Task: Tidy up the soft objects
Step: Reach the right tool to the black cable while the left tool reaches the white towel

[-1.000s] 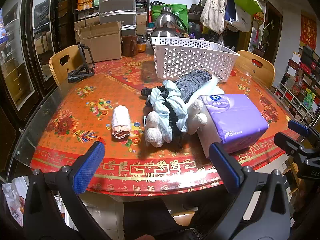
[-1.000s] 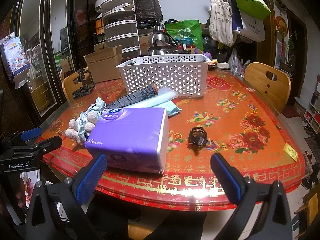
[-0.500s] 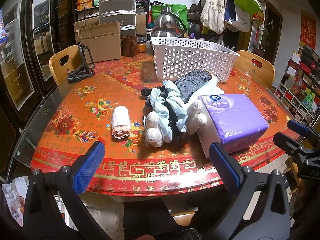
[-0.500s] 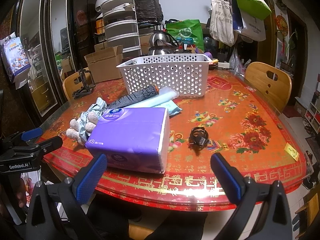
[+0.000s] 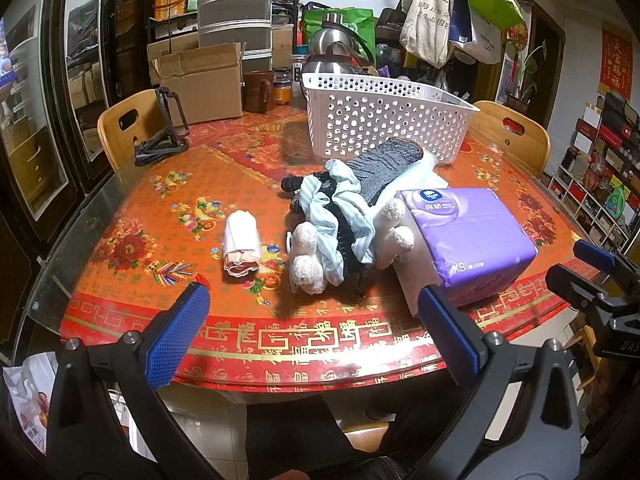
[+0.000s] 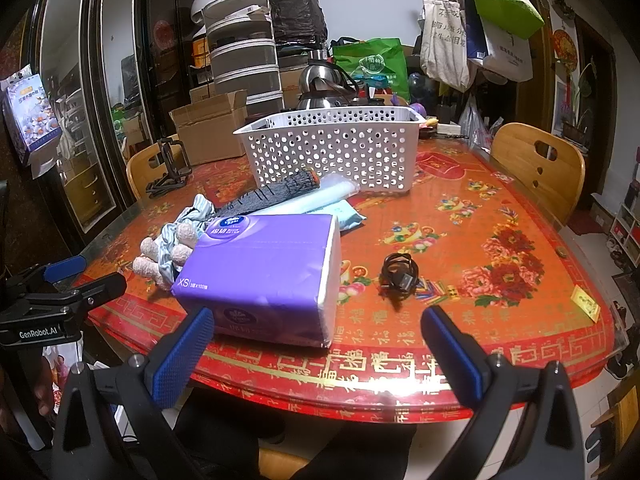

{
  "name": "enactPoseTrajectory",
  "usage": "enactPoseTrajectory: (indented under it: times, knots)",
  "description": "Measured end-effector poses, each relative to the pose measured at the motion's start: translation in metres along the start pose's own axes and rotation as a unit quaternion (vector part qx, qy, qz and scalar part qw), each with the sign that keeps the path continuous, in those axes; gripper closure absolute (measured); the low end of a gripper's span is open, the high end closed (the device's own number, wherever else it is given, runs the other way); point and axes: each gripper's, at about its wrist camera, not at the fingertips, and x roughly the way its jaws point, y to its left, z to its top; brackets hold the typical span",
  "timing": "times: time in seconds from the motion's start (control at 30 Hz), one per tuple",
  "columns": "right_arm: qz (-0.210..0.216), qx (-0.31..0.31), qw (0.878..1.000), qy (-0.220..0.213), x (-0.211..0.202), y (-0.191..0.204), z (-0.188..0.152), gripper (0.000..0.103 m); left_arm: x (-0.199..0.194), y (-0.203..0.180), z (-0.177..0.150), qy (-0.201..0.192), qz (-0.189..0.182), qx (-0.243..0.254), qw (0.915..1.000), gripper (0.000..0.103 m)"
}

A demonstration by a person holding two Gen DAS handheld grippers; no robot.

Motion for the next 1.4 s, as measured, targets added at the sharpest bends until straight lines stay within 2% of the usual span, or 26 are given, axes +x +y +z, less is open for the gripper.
enactPoseTrajectory:
  times: [0.33, 0.43, 0.53, 0.67, 0.8, 1.0, 1.07, 1.13, 1.2, 1.3, 1.4]
  knots:
    - [-0.005, 0.0, 1.0, -0.009, -0.001, 0.0, 0.002, 0.0, 0.0, 0.0, 0.001, -0.01, -0.003, 0.0, 0.9999, 0.0]
    - [0.001, 0.026, 0.999, -0.031, -0.002, -0.018, 0.008, 0.0, -0.001, 0.009, 0.006, -0.031, -0.01, -0.005, 0.9994, 0.0]
    - [-0.029, 0.053, 0.997, -0.038, 0.014, -0.045, 0.012, 0.0, 0.011, 0.025, 0.013, -0.033, 0.001, -0.016, 0.9993, 0.0]
    - [-0.068, 0.047, 0.997, 0.01, 0.05, -0.065, 0.012, 0.0, 0.039, 0.055, 0.015, 0.005, 0.011, -0.044, 0.9989, 0.0]
    - [-0.055, 0.057, 0.996, 0.042, 0.075, -0.077, 0.012, 0.0, 0.06, 0.083, 0.012, 0.026, 0.015, -0.065, 0.9975, 0.0]
    - [-0.063, 0.049, 0.996, 0.027, 0.079, -0.089, 0.013, 0.001, 0.089, 0.099, 0.007, 0.04, 0.018, -0.058, 0.9974, 0.0]
    - [-0.052, 0.058, 0.997, 0.021, 0.075, -0.093, 0.012, 0.002, 0.098, 0.1, 0.007, 0.044, 0.014, -0.058, 0.9972, 0.0]
    - [-0.043, 0.064, 0.997, 0.019, 0.076, -0.097, 0.011, 0.01, 0.107, 0.099, 0.008, 0.047, 0.015, -0.057, 0.9971, 0.001]
    - [-0.04, 0.053, 0.997, 0.038, 0.086, -0.095, 0.011, 0.033, 0.115, 0.1, 0.011, 0.048, 0.012, -0.06, 0.997, 0.002]
    - [-0.032, 0.042, 0.997, 0.057, 0.099, -0.09, 0.01, 0.041, 0.123, 0.102, 0.015, 0.043, 0.006, -0.061, 0.9972, 0.003]
    - [-0.034, 0.035, 0.997, 0.055, 0.104, -0.086, 0.011, 0.044, 0.127, 0.101, 0.018, 0.044, 0.007, -0.058, 0.9973, 0.017]
